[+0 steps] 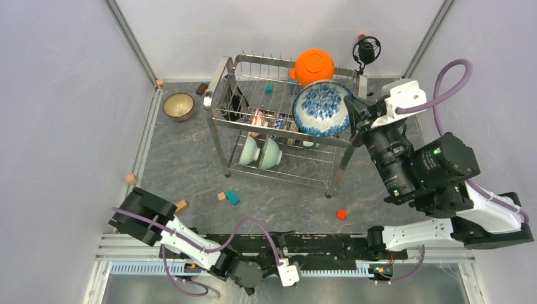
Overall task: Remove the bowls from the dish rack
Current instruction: Place the bowl at the center of the board.
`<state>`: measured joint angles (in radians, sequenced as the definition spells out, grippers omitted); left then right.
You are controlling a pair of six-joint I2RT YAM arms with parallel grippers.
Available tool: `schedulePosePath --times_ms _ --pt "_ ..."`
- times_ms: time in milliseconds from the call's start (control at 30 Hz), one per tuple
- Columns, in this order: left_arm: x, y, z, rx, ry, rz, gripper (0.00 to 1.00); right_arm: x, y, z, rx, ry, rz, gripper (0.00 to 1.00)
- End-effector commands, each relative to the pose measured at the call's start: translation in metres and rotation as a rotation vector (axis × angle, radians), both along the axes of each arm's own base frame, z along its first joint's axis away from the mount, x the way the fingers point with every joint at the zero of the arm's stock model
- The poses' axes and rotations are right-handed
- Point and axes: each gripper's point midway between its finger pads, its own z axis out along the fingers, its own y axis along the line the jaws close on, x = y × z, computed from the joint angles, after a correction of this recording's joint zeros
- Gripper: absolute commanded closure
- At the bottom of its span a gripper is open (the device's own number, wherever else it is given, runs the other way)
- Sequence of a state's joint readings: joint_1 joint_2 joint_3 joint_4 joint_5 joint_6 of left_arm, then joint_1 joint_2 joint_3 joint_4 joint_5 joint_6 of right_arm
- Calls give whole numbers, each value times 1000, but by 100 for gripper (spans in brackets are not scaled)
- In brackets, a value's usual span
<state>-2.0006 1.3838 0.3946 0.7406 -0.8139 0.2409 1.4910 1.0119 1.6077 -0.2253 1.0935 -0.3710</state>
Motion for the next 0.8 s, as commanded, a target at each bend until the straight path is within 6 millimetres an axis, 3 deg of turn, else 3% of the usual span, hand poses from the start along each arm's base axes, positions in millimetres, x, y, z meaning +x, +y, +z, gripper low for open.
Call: schedulePosePath --times_ms 0,200,367,533,667,767 --pt "-8 -20 25 -143 73 28 0 9 -41 50 136 -26 -188 100" --pt "-10 -29 24 -149 74 46 0 32 -28 79 78 -69 -272 100" --pt "-8 -28 28 -153 78 58 0 69 -55 74 163 -90 -413 100" --pt "-10 -30 31 -127 73 59 0 102 -118 49 332 -97 -595 100" --pt "-9 -30 33 -133 79 64 0 108 -175 34 452 -122 -734 100" --pt "-8 -29 33 -136 78 74 0 112 -210 4 477 -131 -859 100"
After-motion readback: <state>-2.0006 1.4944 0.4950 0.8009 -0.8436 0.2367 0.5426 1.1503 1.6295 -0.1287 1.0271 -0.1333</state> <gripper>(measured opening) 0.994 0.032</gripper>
